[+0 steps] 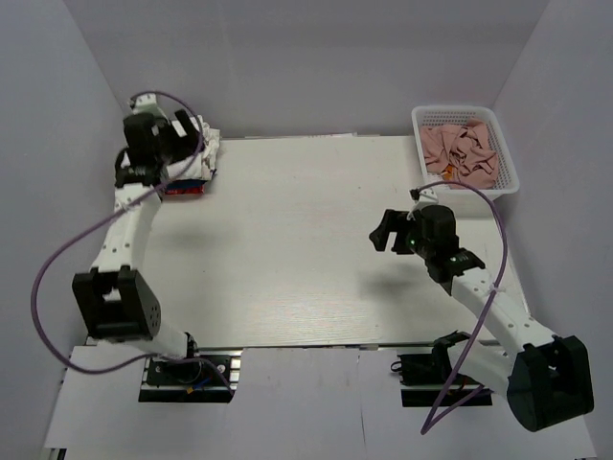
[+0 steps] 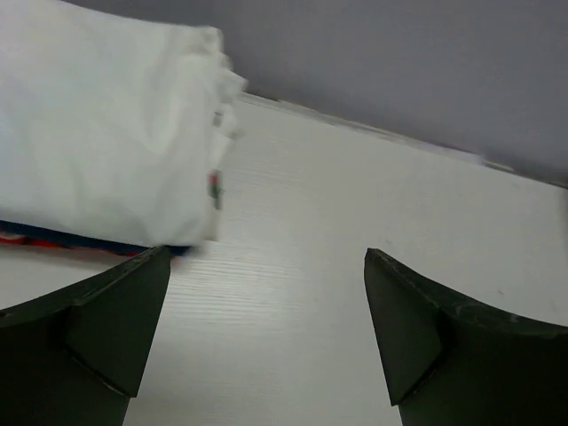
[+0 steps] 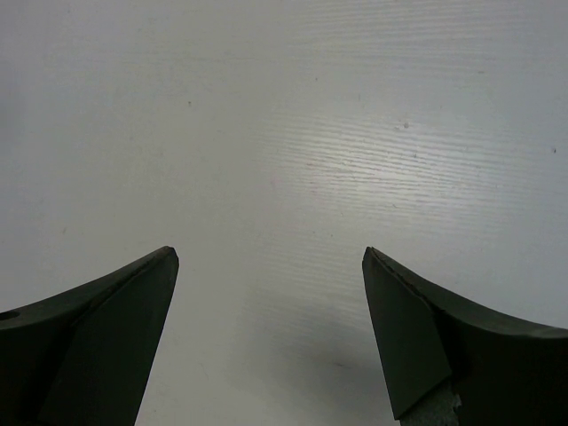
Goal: Fold and stack the t-shirts
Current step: Put the neatly folded tshirt into the corner of the board with the left arm
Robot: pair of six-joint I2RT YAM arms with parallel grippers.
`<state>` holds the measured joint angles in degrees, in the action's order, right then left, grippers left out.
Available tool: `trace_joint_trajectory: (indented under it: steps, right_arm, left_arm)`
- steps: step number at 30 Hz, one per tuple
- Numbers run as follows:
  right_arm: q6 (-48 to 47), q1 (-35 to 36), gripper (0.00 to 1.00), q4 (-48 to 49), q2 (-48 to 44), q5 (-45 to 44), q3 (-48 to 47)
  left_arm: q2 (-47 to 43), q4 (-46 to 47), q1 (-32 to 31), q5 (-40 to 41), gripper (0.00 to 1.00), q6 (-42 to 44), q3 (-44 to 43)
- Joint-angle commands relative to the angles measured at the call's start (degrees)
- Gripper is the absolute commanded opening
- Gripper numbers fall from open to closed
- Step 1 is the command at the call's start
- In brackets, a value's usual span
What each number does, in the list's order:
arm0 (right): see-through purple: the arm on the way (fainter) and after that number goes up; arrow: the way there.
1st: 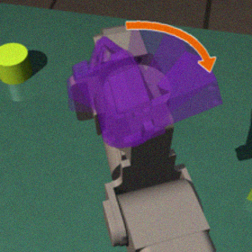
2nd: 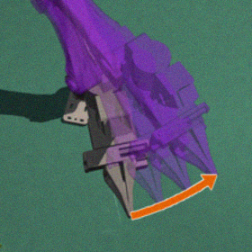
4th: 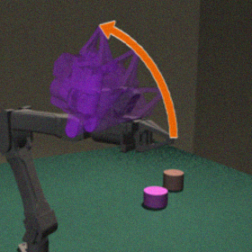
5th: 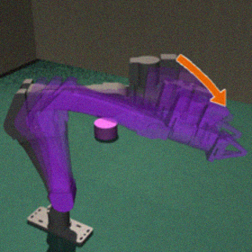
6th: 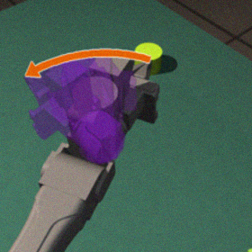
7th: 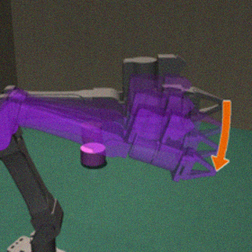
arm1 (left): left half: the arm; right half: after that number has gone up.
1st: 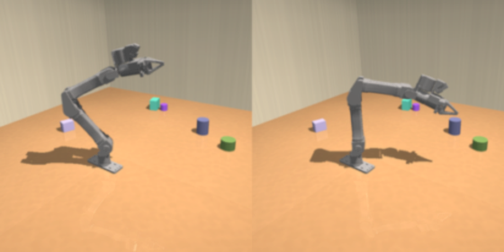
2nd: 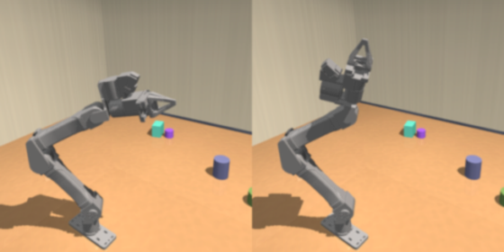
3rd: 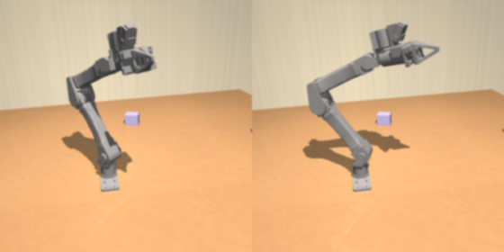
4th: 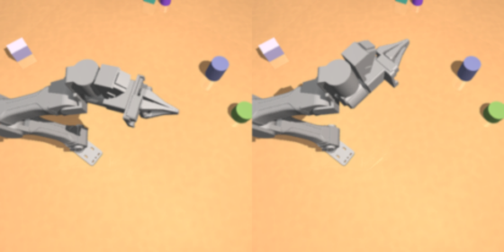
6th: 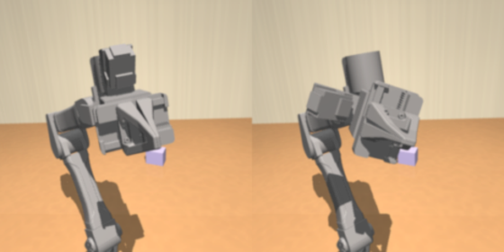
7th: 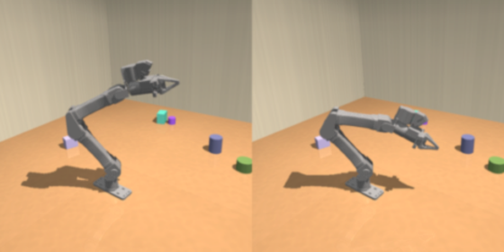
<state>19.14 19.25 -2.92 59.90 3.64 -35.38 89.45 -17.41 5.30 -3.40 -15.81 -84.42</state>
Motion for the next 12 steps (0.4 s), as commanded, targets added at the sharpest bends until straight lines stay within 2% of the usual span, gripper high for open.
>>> trace_joint_trajectory:
  steps: [1, 3, 4, 7, 9, 10, 12]
  right_arm:
    - [1.52, -0.08, 0.9, 0.54, -3.38, -0.12, 3.54]
    - [2.04, -0.26, 0.9, 1.07, -5.84, -0.04, 4.35]
    - [2.05, 0.0, 0.9, 1.77, -7.41, 0.49, 5.31]
    - [2.57, 0.0, 0.9, 2.21, -9.27, 0.32, 7.07]
    - [2.83, 0.09, 0.9, 3.95, -11.03, 0.23, 8.21]
    - [3.53, -0.08, 0.9, 4.06, -12.16, 0.23, 8.39]
    - [3.63, 0.09, 0.9, 4.5, -12.61, 0.93, 8.83]
  left_arm:
    - [-9.07, 7.55, -5.9, -6.88, 1.0, -7.99, 15.8]
    - [-13.84, 11.32, -10.37, -8.1, 1.0, -9.93, 23.82]
    - [-18.3, 18.91, -11.35, -13.51, 1.0, -12.37, 32.83]
    - [-23.08, 37.2, -13.99, -25.47, 1.0, -18.18, 48.24]
    - [-25.45, 34.57, -15.75, -24.65, 1.0, -18.48, 49.35]
    - [-26.25, 28.89, -17.15, -20.64, 1.0, -17.25, 49.35]
    - [-27.74, 25.16, -17.86, -17.09, 1.0, -14.95, 48.74]
